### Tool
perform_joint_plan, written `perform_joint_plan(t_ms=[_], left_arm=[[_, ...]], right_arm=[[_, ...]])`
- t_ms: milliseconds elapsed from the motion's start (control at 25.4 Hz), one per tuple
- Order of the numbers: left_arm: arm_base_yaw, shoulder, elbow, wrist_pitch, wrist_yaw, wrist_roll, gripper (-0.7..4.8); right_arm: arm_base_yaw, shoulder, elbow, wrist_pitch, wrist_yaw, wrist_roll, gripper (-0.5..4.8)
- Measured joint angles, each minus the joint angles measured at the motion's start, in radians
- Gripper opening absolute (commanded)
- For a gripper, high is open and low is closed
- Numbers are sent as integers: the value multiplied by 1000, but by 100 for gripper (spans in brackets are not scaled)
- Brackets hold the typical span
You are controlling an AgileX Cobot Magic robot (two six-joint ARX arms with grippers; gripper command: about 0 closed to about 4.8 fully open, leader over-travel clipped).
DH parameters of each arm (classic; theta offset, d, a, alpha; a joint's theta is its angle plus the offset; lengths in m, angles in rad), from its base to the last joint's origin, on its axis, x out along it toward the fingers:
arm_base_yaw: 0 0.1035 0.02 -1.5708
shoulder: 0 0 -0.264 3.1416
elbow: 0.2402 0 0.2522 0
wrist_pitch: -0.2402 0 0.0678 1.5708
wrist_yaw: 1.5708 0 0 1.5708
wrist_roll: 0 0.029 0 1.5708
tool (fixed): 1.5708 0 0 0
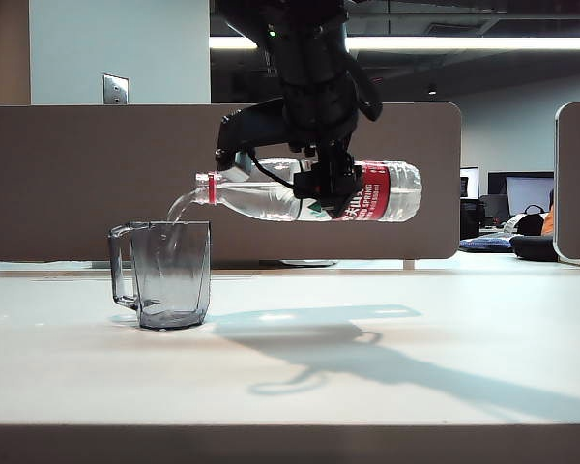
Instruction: Pick up the mineral water bottle on the table and pour water into the mug until it's half full.
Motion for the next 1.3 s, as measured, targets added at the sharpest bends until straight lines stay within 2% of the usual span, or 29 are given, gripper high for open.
perform_joint_plan(t_ms=[473, 1300], left_arm=[[-23, -14, 0, -5, -17, 0, -5], [-23, -18, 0, -12, -17, 0, -5]], right_arm=[[2, 0, 1, -23, 58, -3, 301], [13, 0, 4, 28, 66, -7, 301]])
